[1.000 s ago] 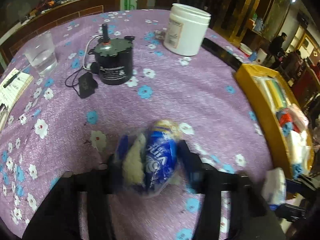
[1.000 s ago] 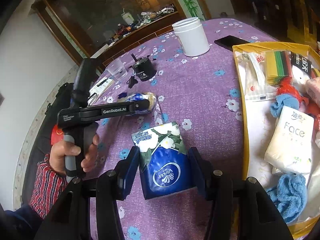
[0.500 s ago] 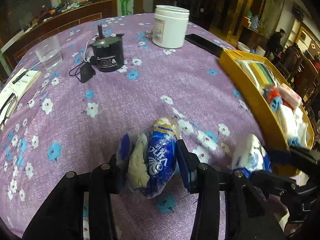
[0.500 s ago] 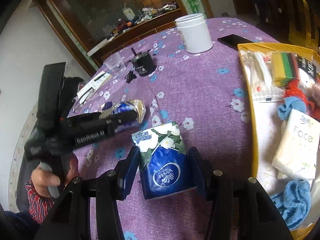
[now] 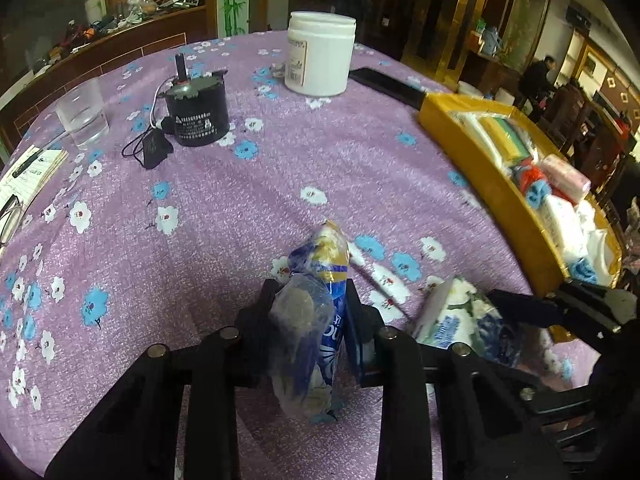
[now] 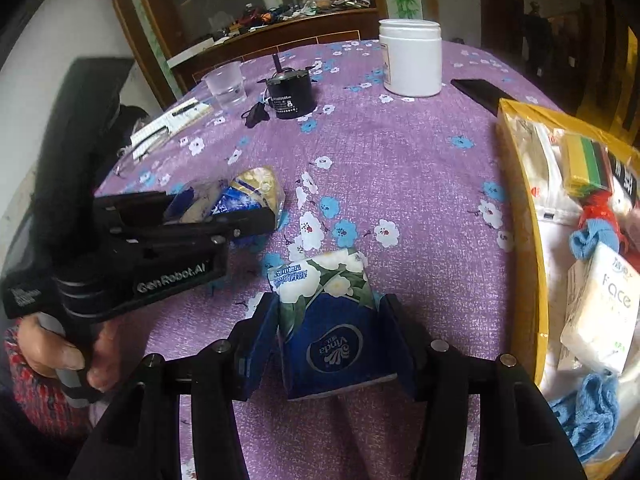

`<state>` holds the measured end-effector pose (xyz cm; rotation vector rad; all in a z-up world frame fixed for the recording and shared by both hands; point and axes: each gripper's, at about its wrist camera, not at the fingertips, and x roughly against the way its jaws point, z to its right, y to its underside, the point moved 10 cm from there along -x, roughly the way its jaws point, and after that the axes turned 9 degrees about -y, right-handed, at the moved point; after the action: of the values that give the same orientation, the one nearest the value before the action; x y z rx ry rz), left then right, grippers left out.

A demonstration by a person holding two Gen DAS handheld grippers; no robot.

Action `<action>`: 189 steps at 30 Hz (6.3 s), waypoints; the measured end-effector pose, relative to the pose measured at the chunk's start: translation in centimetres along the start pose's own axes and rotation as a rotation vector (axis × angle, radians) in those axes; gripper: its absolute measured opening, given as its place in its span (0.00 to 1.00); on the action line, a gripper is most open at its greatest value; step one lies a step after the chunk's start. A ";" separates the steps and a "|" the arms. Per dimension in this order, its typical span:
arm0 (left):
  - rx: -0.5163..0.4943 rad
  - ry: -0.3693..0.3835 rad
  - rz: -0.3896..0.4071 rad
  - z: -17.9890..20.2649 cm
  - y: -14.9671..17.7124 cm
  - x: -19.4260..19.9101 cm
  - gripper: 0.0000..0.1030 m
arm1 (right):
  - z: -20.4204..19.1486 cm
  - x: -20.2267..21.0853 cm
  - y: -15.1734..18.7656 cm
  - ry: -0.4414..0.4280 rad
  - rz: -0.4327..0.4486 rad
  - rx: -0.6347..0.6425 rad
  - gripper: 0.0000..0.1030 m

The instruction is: Organize soft objects

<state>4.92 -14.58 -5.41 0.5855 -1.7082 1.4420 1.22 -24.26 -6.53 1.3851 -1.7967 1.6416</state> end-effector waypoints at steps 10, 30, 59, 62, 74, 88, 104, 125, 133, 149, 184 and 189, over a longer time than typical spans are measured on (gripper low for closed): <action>0.007 0.008 0.054 0.1 -0.9 1.1 0.26 | 0.3 1.9 -1.1 0.002 0.083 -0.036 0.50; -0.063 -0.167 0.138 0.3 -1.6 2.3 0.26 | 2.1 5.6 -2.1 -0.021 0.186 -0.107 0.50; -0.230 -0.269 0.219 6.8 -3.4 4.3 0.27 | 6.5 10.3 -2.0 -0.039 0.287 -0.196 0.50; -0.241 -0.264 0.224 7.7 -3.7 4.5 0.27 | 7.1 10.9 -1.9 -0.039 0.300 -0.209 0.50; -0.264 -0.115 0.223 15.6 -5.6 4.9 0.27 | 12.2 14.4 -1.5 -0.004 0.388 -0.299 0.50; -0.321 0.099 0.191 26.1 -3.2 3.4 0.27 | 21.4 19.0 2.3 0.137 0.456 -0.457 0.50; -0.331 0.125 0.229 27.0 -3.2 2.8 0.27 | 22.6 17.2 3.6 0.212 0.417 -0.455 0.50; -0.406 0.145 0.270 28.7 -2.3 3.9 0.62 | 23.1 17.8 4.1 0.247 0.413 -0.467 0.52; -0.387 0.163 0.292 28.5 -2.4 4.8 0.76 | 22.7 18.9 4.3 0.249 0.416 -0.475 0.61; -0.338 0.148 0.296 26.6 -2.1 6.8 0.76 | 20.4 22.1 4.4 0.285 0.464 -0.448 0.67; -0.165 -0.099 0.357 17.8 2.8 10.3 0.80 | 11.4 24.2 9.3 0.347 0.614 -0.352 0.91; -0.173 -0.142 0.291 17.5 3.1 9.0 0.80 | 11.2 24.1 9.3 0.358 0.607 -0.340 0.91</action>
<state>-7.45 -29.28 -0.34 0.3629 -2.0738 1.4575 -13.72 -45.77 3.87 0.3806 -2.2500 1.5975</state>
